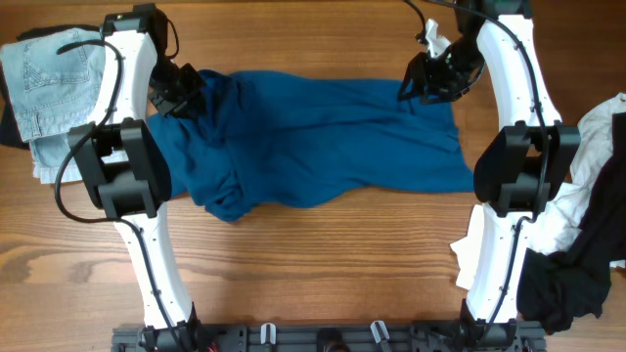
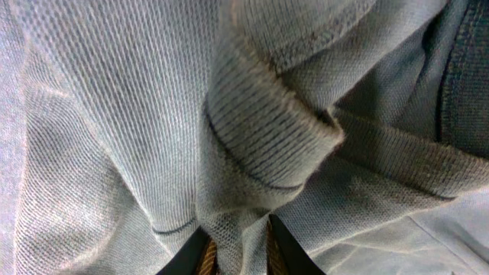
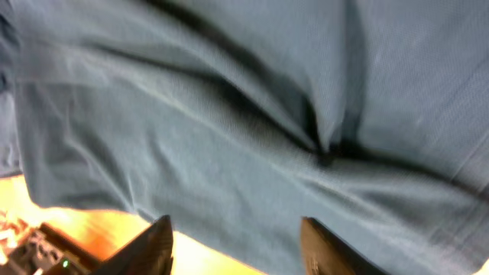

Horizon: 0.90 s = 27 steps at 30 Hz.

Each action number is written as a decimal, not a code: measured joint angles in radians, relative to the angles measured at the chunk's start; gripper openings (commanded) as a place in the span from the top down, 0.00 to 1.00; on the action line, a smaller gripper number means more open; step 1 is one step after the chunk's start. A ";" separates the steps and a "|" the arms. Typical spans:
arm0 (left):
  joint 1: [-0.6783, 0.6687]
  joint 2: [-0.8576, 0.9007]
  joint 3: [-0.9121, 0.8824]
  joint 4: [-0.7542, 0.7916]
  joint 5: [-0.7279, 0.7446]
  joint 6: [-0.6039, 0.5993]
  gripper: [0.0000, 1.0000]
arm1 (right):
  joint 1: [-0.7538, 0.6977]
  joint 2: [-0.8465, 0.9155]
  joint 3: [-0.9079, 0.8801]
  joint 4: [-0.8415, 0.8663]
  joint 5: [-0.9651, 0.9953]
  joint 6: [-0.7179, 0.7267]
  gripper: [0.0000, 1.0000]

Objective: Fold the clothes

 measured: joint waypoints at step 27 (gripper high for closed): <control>0.000 0.000 0.000 -0.021 0.019 0.008 0.78 | -0.012 0.165 -0.002 -0.092 -0.076 -0.068 0.37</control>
